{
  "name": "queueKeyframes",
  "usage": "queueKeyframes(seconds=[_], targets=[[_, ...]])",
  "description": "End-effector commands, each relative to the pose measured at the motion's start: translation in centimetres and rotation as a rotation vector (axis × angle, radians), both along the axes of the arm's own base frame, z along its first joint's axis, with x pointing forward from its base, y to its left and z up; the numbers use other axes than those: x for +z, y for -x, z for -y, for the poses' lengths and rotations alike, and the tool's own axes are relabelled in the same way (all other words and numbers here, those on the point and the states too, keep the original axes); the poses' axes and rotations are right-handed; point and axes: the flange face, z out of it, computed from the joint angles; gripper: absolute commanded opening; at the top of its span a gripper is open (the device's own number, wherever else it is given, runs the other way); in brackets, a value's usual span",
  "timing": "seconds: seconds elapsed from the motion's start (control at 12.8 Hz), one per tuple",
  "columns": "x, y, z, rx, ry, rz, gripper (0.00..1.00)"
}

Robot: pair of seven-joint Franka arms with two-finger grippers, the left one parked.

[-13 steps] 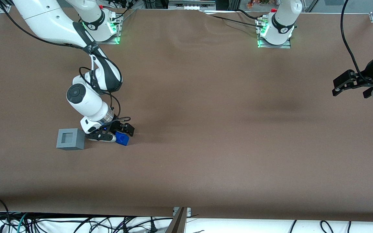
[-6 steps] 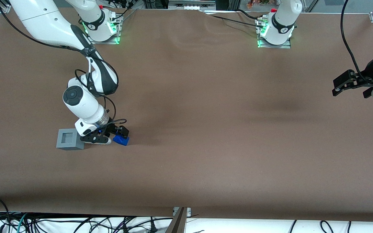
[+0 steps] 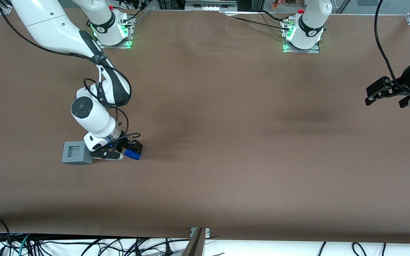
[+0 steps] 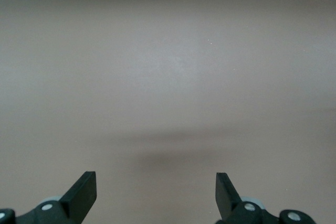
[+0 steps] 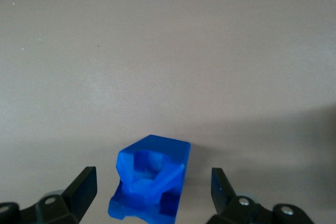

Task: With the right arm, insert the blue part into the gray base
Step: 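Close the right gripper on the blue part, then lift the blue part and carry it over the gray base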

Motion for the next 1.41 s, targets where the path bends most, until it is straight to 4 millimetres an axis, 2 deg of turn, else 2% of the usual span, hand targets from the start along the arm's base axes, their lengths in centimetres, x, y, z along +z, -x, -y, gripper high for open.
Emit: queueKeyframes(seconds=[0.0, 0.24, 0.31, 0.47, 0.63, 0.71, 0.78, 0.94, 1.1, 1.25, 1.33], targets=[[-0.4, -1.0, -0.7, 0.000, 0.006, 0.009, 0.94], [-0.8, -1.0, -0.6, 0.001, 0.008, 0.005, 0.86], [-0.8, -1.0, -0.6, 0.001, 0.008, 0.005, 0.79], [-0.8, -1.0, -0.4, 0.001, 0.011, 0.004, 0.61], [-0.3, -1.3, 0.7, 0.014, 0.037, 0.009, 0.34], [0.7, -1.3, 1.1, 0.019, 0.057, -0.012, 0.23], [2.6, -1.2, 1.8, 0.040, 0.081, -0.028, 0.22], [7.3, -1.3, 5.8, 0.108, 0.135, -0.065, 0.22], [11.1, -1.1, 9.8, 0.199, 0.179, -0.088, 0.24], [12.8, -1.3, 14.2, 0.308, 0.210, -0.079, 0.25], [13.0, -1.4, 16.3, 0.349, 0.209, -0.077, 0.25]])
